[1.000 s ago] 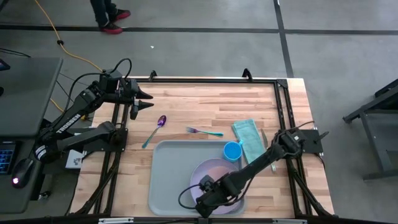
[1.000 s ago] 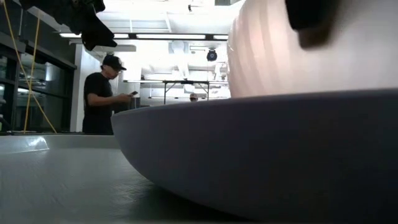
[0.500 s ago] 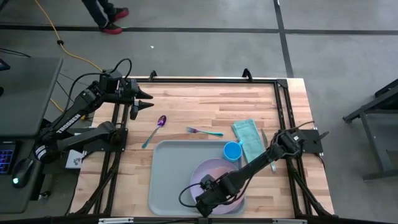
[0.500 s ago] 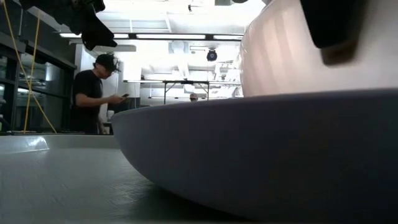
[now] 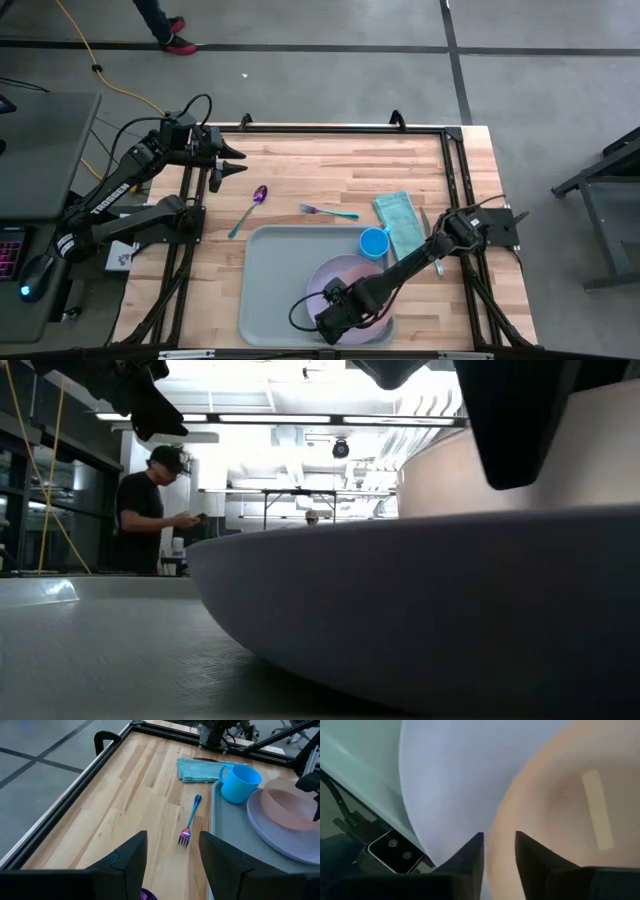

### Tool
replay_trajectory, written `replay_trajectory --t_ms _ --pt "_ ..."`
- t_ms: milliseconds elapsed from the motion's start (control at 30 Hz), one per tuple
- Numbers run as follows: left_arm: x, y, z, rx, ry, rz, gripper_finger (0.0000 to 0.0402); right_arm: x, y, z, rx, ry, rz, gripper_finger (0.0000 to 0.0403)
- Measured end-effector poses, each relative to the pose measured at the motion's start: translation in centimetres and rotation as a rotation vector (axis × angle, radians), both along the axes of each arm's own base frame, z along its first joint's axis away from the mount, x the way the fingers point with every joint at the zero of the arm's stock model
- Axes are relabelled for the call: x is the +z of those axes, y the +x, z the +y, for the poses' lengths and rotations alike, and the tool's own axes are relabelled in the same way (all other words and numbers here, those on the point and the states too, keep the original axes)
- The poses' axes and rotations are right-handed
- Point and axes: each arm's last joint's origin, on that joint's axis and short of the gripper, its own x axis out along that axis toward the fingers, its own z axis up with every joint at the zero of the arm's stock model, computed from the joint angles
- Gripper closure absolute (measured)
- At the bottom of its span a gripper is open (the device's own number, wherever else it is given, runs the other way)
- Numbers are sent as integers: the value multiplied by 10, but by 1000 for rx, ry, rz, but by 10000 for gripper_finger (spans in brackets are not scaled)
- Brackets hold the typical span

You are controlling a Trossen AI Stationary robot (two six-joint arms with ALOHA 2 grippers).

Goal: Set up tray
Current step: Put the light orange bowl on the violet plate, then put the light blue napkin on the gray serving tray to the left of the violet plate

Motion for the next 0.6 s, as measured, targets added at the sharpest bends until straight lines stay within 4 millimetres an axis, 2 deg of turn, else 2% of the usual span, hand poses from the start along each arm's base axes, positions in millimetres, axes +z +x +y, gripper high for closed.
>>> replay_trajectory --t_ms 267,600 --pt "0 0 0 1 -1 1 190 3 5 2 71 65 -43 264" --pt "-2 -1 -1 5 -16 18 190 23 -9 -11 125 16 28 255"
